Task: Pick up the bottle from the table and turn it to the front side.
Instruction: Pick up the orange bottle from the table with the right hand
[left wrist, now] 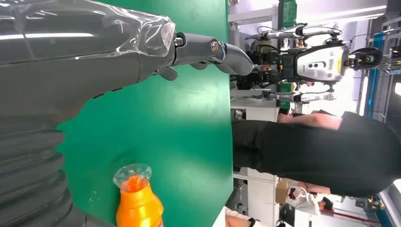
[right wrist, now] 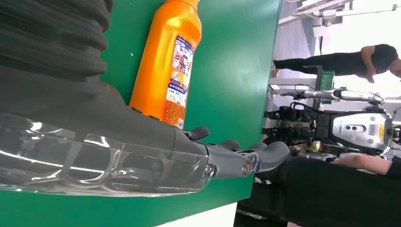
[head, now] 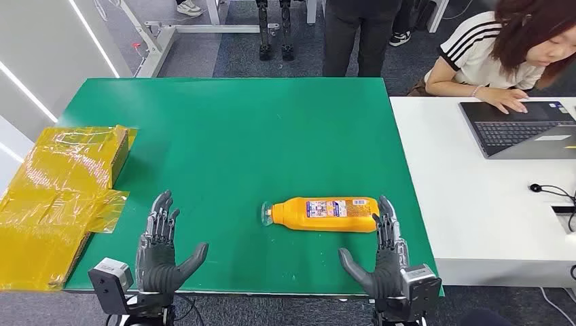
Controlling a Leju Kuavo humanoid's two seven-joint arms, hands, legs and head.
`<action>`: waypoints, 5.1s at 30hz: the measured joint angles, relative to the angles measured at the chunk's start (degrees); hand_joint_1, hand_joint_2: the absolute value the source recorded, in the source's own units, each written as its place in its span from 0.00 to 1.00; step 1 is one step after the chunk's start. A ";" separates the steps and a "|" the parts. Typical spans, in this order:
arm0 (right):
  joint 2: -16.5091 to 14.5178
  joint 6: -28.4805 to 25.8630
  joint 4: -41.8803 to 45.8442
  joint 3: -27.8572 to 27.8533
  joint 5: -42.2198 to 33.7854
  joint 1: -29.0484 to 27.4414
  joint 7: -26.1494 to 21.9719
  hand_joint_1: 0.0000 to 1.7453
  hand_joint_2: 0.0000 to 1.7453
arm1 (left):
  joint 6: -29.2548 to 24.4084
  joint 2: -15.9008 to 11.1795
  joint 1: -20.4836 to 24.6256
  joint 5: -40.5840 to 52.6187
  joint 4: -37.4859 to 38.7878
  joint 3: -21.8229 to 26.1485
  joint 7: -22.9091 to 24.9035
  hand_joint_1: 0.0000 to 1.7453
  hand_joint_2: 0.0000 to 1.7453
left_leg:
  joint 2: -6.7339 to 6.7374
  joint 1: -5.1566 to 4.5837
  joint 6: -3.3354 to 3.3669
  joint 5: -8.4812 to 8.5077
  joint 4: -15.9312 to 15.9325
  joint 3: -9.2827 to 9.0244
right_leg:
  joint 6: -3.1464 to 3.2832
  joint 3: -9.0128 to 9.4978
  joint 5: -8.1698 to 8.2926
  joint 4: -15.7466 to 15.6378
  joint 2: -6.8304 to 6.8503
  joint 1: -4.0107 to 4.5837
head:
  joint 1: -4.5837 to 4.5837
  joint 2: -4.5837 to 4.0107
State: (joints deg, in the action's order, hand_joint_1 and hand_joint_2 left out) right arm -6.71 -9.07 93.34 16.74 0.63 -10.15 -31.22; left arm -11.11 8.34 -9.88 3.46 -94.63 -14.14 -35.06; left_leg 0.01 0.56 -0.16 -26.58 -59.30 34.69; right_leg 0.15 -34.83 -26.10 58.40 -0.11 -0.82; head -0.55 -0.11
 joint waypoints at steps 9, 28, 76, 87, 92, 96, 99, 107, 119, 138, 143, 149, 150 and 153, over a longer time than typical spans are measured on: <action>0.00 0.00 0.56 -0.01 0.37 -0.39 0.47 0.00 1.00 | 0.44 0.13 -0.02 0.49 -0.32 0.00 0.61 0.00 1.00 | 0.00 0.00 0.00 0.00 0.00 0.00 | 0.00 0.00 0.00 0.00 0.00 0.00 | 0.00 0.00; 0.00 0.85 1.96 -0.09 1.90 -1.49 0.95 0.00 1.00 | 0.85 0.86 -0.10 1.17 -0.34 0.00 0.96 0.00 1.00 | 0.00 0.00 0.00 0.00 0.00 0.00 | 0.00 0.00 0.00 0.00 0.00 0.00 | 0.00 0.00; 22.42 40.30 -41.68 19.39 15.97 47.93 28.19 0.00 1.00 | 9.31 -1.49 11.29 -3.16 10.22 -5.45 1.97 0.00 1.00 | -0.05 -0.02 0.05 0.38 -0.09 0.05 | 0.02 -0.02 0.35 0.01 0.01 -0.01 | -0.01 0.00; 28.46 37.46 -37.94 30.21 10.58 53.06 33.61 0.00 1.00 | 11.58 -1.75 12.27 -5.94 11.57 -5.79 3.95 0.00 1.00 | -0.03 -0.01 0.07 0.39 -0.10 0.04 | 0.02 -0.02 0.36 0.01 -0.03 0.00 | -0.01 0.00; 28.34 32.74 -37.26 35.39 13.70 55.07 33.45 0.00 1.00 | 12.52 -1.90 12.15 -6.95 12.08 -5.79 3.97 0.00 1.00 | -0.06 0.01 0.07 0.40 -0.08 0.05 | 0.03 -0.02 0.36 0.03 0.02 0.03 | -0.01 0.00; 27.68 29.59 -37.27 38.26 15.09 55.41 32.13 0.00 1.00 | 13.23 -1.98 11.98 -7.93 12.28 -5.79 3.79 0.00 1.00 | -0.08 0.02 0.07 0.40 -0.08 0.06 | 0.03 -0.02 0.35 0.03 0.04 0.04 | -0.01 0.00; 27.17 28.11 -37.38 39.47 15.50 55.08 31.21 0.00 1.00 | 13.53 -2.02 11.95 -8.33 12.32 -5.79 3.74 0.00 1.00 | -0.09 0.02 0.07 0.40 -0.08 0.07 | 0.02 -0.02 0.35 0.02 0.05 0.04 | -0.01 0.00; 24.40 28.00 -39.17 41.45 17.03 53.98 29.62 0.00 1.00 | 14.34 -1.98 11.95 -9.50 12.34 -5.79 3.93 0.00 1.00 | -0.09 0.02 0.07 0.40 -0.08 0.08 | 0.03 -0.03 0.35 0.02 0.04 0.04 | -0.01 0.00; 22.46 30.54 -41.34 43.94 17.38 55.37 28.46 1.00 1.00 | 15.31 -1.91 11.11 -10.99 12.34 -5.39 4.89 0.00 1.00 | -0.09 0.03 0.06 0.40 -0.08 0.07 | 0.03 -0.01 0.35 0.02 0.04 0.04 | -0.01 0.00; 20.79 20.41 -44.63 44.61 15.08 53.03 23.50 1.00 1.00 | 16.15 -1.39 9.22 -10.39 12.28 -3.70 4.83 0.00 1.00 | -0.09 0.05 0.03 0.42 -0.08 -0.08 | 0.02 0.11 0.34 0.00 0.04 0.06 | -0.02 0.00; 21.17 17.75 -41.27 31.68 -2.55 43.01 13.24 1.00 1.00 | 16.08 -1.44 8.31 -10.50 12.26 -2.39 3.99 0.00 1.00 | -0.27 0.06 0.05 0.38 -0.07 -0.07 | 0.01 0.17 0.29 -0.05 0.21 0.08 | -0.01 0.00; 19.91 13.35 -26.72 15.18 -9.18 24.26 4.24 1.00 1.00 | 14.58 -1.45 6.83 -10.43 10.84 -0.42 2.81 0.00 1.00 | -0.58 0.08 0.00 0.30 -0.02 0.02 | 0.03 0.19 0.08 -0.03 0.52 0.10 | 0.00 0.00; 19.06 12.64 -24.00 12.62 -9.29 21.04 3.73 1.00 1.00 | 14.28 -1.44 6.35 -10.37 10.39 -0.06 2.70 0.00 1.00 | -0.64 0.08 -0.04 0.28 0.00 0.03 | 0.05 0.19 0.04 -0.02 0.56 0.10 | 0.00 0.00; 16.26 10.44 -17.79 6.97 -8.78 13.99 3.18 1.00 1.00 | 13.76 -1.39 5.14 -9.97 9.19 0.66 2.62 0.00 1.00 | -0.62 0.08 -0.12 0.22 0.04 0.02 | 0.11 0.15 -0.01 -0.02 0.52 0.10 | -0.02 0.00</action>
State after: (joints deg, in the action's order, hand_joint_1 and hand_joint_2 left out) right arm 9.55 1.37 75.55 23.71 -8.15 3.85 -28.04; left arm 2.65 6.95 -4.75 -6.50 -85.44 -13.48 -32.44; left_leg -0.61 0.64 -0.29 -26.36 -59.26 34.70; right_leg 0.26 -34.68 -26.11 58.39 0.41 -0.72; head -0.56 -0.11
